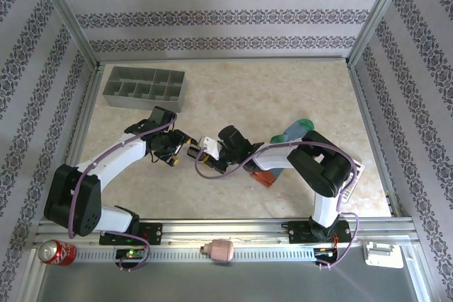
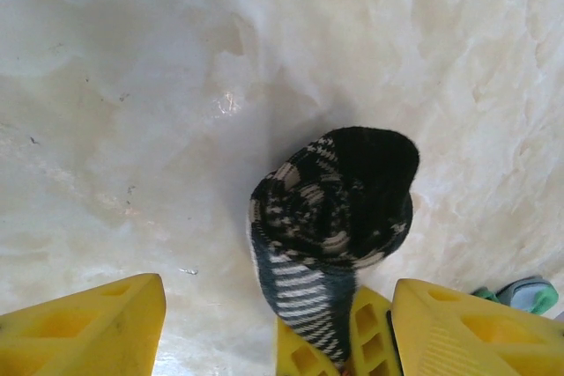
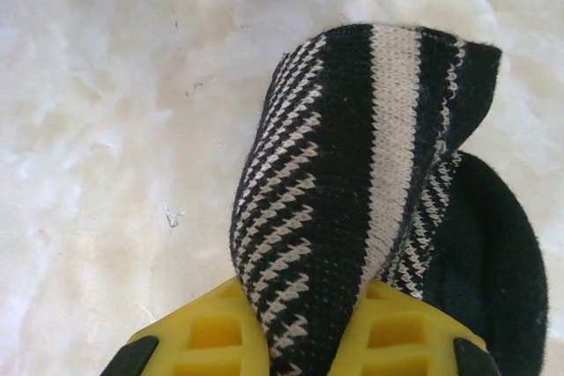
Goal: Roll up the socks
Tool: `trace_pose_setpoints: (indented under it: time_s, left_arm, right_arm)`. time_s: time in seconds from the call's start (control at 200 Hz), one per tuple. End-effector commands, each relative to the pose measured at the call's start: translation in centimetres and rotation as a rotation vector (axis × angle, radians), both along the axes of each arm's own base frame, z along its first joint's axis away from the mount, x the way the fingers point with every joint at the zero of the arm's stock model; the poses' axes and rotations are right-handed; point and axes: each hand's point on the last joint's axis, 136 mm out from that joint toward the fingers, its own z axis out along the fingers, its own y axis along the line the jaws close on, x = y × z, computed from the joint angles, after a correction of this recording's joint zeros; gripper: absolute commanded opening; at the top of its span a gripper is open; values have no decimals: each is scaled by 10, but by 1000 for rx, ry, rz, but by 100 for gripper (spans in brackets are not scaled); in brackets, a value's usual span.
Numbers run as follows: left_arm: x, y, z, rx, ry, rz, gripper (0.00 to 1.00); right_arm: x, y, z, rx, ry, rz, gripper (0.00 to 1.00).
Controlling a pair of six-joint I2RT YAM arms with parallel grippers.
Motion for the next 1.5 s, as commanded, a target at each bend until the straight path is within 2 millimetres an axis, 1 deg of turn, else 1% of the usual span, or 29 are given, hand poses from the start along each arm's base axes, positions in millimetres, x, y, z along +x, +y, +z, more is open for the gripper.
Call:
trace_pose_setpoints:
  time_s: [0.0, 0.085, 0.16, 0.23, 0.36, 0.545, 0.654, 0.744, 0.834, 0.904, 0.984, 1.054, 1.114, 1.169, 1.214, 1.279, 1.299, 1.329, 1.334, 1.364, 1.404, 1.439, 1.494]
  left_arm:
    - [8, -4, 4, -37, -64, 6, 67]
    - [15, -17, 8, -76, -103, -31, 66]
    - [17, -27, 6, -91, -115, -62, 65]
    - [16, -36, 0, -102, -107, -81, 65]
    - [16, -49, -12, -102, -97, -110, 61]
    - [17, -58, -31, -77, -81, -145, 59]
    - [20, -60, -42, -56, -75, -162, 57]
    - [17, -59, -56, -27, -46, -179, 54]
    - [3, -52, -73, 13, 15, -189, 50]
    - [-10, -45, -84, 46, 60, -192, 49]
    - [-24, -36, -94, 89, 106, -198, 47]
    - [-37, -25, -102, 129, 154, -191, 42]
    - [-48, -17, -107, 158, 196, -184, 36]
    - [-54, -13, -108, 168, 221, -183, 34]
    - [-57, -12, -108, 171, 235, -183, 33]
    - [-59, -12, -105, 175, 252, -184, 33]
    - [-60, -11, -105, 176, 258, -184, 33]
    - [-60, -11, -103, 177, 263, -185, 33]
    - [-60, -11, -103, 177, 264, -185, 33]
    - [-59, -11, -101, 179, 271, -183, 33]
    - [-59, -11, -99, 182, 280, -187, 33]
    - [-58, -11, -97, 182, 289, -188, 33]
    - [-58, -11, -95, 181, 306, -194, 33]
  right_arm:
    - [-62, -49, -78, -176, 452, -35, 0]
    - [-62, -51, -81, -149, 541, -63, 0]
    - [-61, -53, -85, -127, 624, -96, 0]
    - [-57, -55, -86, -102, 687, -128, 0]
    - [-50, -60, -87, -54, 788, -176, 0]
    - [-40, -69, -93, -45, 927, -240, 0]
    - [-37, -72, -95, -52, 997, -264, 0]
    - [-33, -74, -99, -59, 1071, -301, 0]
    - [-30, -74, -100, -62, 1113, -319, 0]
    - [-25, -70, -96, -57, 1106, -311, 0]
    - [-20, -66, -89, -51, 1083, -298, 5]
    - [-13, -61, -79, -42, 1034, -279, 12]
    - [-8, -57, -69, -36, 959, -252, 22]
    - [-3, -55, -55, -24, 849, -222, 31]
    - [2, -54, -43, -13, 729, -204, 36]
    - [10, -55, -20, 17, 530, -193, 42]
    - [15, -55, -11, 29, 451, -194, 43]
    - [17, -57, -1, 38, 343, -196, 46]
    - [18, -57, 3, 43, 301, -197, 47]
    - [19, -61, 9, 41, 210, -203, 50]
    - [21, -62, 24, 47, 55, -206, 57]
    - [21, -65, 31, 20, -64, -208, 61]
    - [18, -62, 37, -33, -173, -191, 63]
